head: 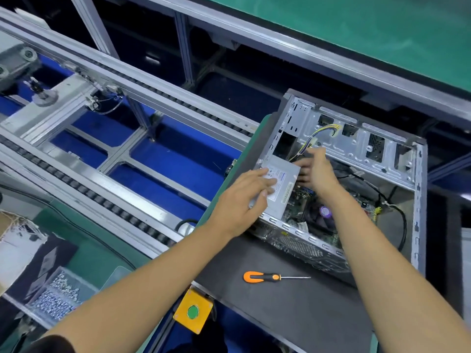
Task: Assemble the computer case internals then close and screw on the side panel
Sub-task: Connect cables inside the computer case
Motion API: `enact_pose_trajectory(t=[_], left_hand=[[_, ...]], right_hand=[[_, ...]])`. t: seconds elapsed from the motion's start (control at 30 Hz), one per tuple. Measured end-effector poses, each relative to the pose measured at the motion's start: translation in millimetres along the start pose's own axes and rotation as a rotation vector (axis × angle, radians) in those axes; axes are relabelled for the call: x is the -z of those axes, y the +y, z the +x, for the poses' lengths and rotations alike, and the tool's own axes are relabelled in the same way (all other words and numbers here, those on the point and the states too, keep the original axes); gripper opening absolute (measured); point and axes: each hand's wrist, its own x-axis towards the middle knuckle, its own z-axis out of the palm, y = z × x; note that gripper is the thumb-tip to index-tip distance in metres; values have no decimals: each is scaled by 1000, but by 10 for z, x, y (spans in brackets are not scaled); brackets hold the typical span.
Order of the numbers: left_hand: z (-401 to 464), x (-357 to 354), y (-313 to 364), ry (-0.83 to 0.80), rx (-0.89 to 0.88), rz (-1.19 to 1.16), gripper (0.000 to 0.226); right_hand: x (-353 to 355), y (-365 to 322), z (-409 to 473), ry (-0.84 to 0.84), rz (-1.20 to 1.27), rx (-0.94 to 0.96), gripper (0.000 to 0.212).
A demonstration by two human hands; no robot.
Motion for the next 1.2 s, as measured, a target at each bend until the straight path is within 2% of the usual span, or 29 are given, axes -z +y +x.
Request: enact_pose_trajectory(t=[0.03,0.1,0.13,0.17,0.2,0.23,0.27,0.3,0.37,0.43,0.5,0.57,0.67,0.73,0.8,0.87,0.93,1.0,1.07,1.13,1.2], left_hand=[[3,-7,-9,9,-9,4,22],[8,-30,-6,19,-26,33,24],[10,-36,-3,24,-33,49,25],[12,-31,1,24,-35,61,25],[10,-18,14,13,-31,73,25],[21,8,35,-4,-25,91,22],[38,38,62,-30,-26,131,19],[61,71,96,-62,-40,215,15],[202,113,183,-108,-122,448,18],[490,103,300,-129,-181,558,23],[840,13,367,-221,-187,581,23],[1143,-147,365,-428,-121,624,31],[1344,-371,274,-717,3,804,38],[1375,-440,210,-758,25,876,39],[1428,-477,198,-817,71,876,45],[1504,-536,257,-929,133,851,67],[1575,-646,350,-1018,111,837,81],[1627,-794,423,-1081,36,816,82],[1695,-976,448,-1147,77,776,79],[1803,-1112,415,-1156,151,665,67],[1898,-1216,345,-1167,218,482,52]], right_hand=[[97,-22,-28,147,-57,149,46],[280,-48,-17,470,-282,531,15],[337,-98,37,578,-459,661,13],[373,-150,130,571,-659,737,32],[411,-187,249,461,-854,755,47],[444,-226,340,326,-1010,730,53],[466,-256,399,219,-1114,705,50],[488,-265,421,186,-1162,705,42],[535,-220,385,288,-1232,817,27],[584,-130,263,329,-1268,926,25],[649,-7,138,257,-1211,901,26],[748,107,45,202,-1105,784,17],[872,262,2,101,-1076,635,19],[946,348,16,55,-1052,539,22],[1023,422,50,16,-980,443,14],[1087,500,84,-7,-876,403,8],[1084,556,106,-29,-721,335,15],[1036,592,127,-16,-437,202,22],[999,586,177,74,-152,97,33],[1007,560,233,153,14,64,39],[1033,555,270,183,81,36,34]])
